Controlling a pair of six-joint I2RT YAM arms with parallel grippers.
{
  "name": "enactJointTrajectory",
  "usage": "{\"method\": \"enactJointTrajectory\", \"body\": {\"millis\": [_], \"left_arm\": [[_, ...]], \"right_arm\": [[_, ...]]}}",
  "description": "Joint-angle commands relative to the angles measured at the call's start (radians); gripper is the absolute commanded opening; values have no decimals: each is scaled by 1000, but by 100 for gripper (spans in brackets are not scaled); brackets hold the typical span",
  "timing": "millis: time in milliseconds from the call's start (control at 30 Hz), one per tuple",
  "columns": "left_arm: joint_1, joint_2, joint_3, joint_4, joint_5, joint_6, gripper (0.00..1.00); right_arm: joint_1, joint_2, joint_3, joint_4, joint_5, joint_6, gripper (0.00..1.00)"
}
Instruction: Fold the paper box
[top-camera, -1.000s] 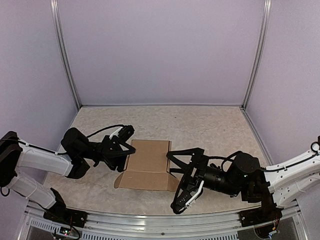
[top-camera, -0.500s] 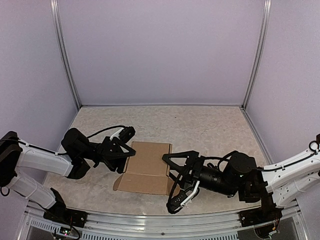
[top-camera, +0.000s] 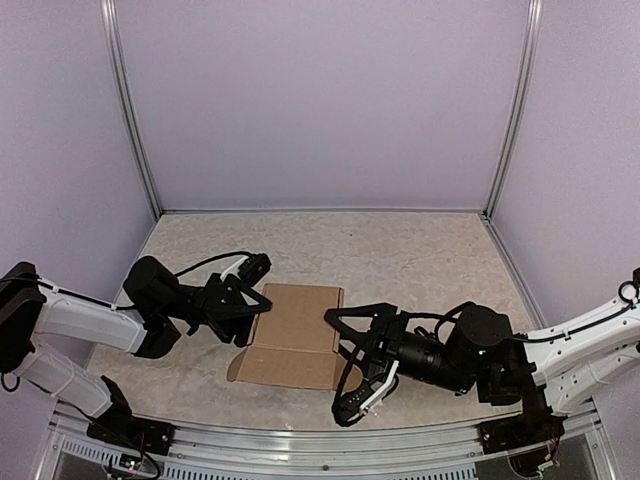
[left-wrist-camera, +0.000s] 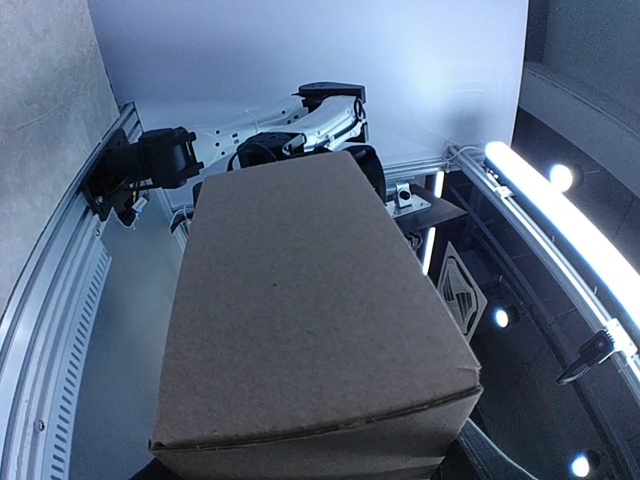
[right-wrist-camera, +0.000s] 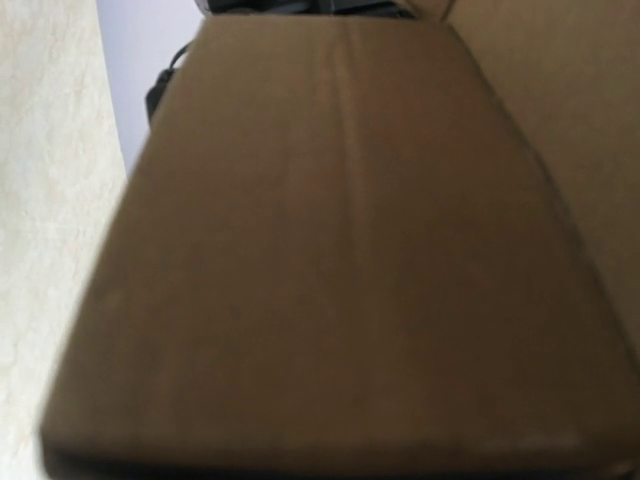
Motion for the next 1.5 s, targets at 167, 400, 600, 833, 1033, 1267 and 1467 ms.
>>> {"method": "enactJointTrajectory", "body": {"millis": [167, 400, 600, 833, 1033, 1267, 1467], "left_arm": [[11, -32, -6, 217, -10, 70, 55], [25, -66, -21, 149, -35, 128, 97], [51, -104, -23, 54, -54, 167, 99], [84, -338, 36, -707, -172, 685, 99], [100, -541, 103, -1195, -413, 988, 99], [99, -590, 147, -1359, -483, 1114, 99], [92, -587, 189, -1400, -503, 1176, 99]], "right_arm": [[1, -25, 17, -104, 59, 147, 50], [0, -40, -6, -157, 99, 214, 47], [-1, -57, -19, -214, 135, 260, 46], [-28, -79, -2, -351, 160, 453, 44], [-88, -94, 24, -446, 91, 716, 43], [-196, -81, 31, -488, -81, 988, 43], [-324, -49, 42, -507, -319, 1185, 43]]}}
